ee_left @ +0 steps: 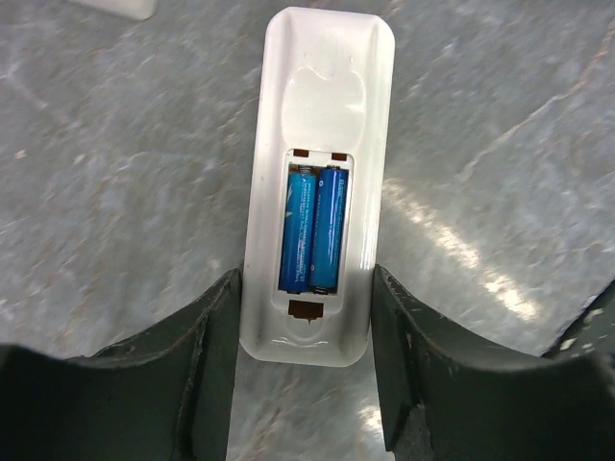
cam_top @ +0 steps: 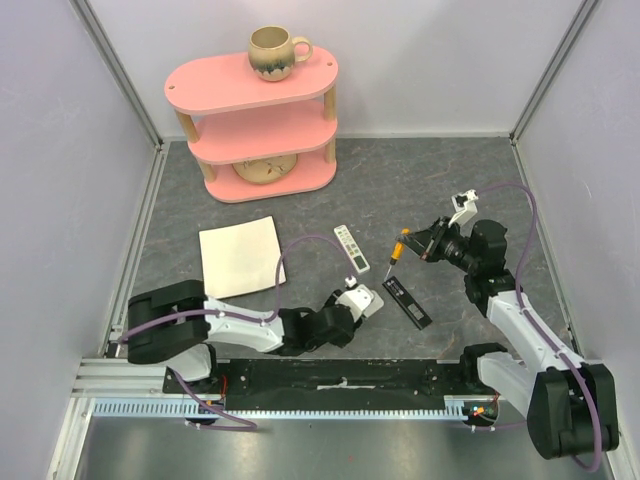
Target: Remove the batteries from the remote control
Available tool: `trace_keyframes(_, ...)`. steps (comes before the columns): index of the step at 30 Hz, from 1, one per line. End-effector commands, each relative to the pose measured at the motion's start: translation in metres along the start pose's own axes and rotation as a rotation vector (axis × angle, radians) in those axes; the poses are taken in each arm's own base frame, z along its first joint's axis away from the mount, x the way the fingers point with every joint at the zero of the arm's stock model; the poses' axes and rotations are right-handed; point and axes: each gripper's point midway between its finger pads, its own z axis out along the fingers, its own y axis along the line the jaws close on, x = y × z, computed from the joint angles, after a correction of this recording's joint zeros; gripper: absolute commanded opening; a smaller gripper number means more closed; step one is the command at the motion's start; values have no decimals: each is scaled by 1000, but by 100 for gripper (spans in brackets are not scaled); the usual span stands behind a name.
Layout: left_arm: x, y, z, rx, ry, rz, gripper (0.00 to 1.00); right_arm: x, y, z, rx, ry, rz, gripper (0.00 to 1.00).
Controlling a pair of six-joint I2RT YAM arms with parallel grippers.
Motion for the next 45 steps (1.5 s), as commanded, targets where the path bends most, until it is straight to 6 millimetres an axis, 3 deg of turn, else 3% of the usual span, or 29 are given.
trace_keyframes(1,-17,39,-10,-74,-50,-3,23,-14,13,-3,-48,-37,-67,0)
trace_keyframes(9,-35,64,1,48,-50,28,20,-8,0,5,-33,-30,-81,0)
trace_keyframes(16,-44,61,19,154,-31,116,20,-11,-7,20,-41,-31,-80,0)
trace_keyframes(23,-46,55,36,223,-5,125,21,6,3,48,-70,9,-90,0)
trace_keyframes(26,-44,53,36,237,-4,136,31,10,8,54,-72,3,-82,0)
trace_keyframes(27,-45,53,35,239,-7,138,44,12,10,54,-76,2,-80,0)
trace_keyframes(29,-40,52,33,242,6,132,55,14,12,56,-82,2,-78,0)
trace_keyframes(30,-41,52,31,245,3,124,66,14,13,56,-85,3,-80,0)
trace_keyframes(34,-33,49,23,265,4,103,83,17,13,52,-80,-1,-80,0)
trace_keyframes(40,-16,45,17,297,7,80,82,15,16,48,-82,-16,-84,0)
trace_keyframes(45,-5,38,20,325,35,37,66,14,18,45,-72,-22,-105,0)
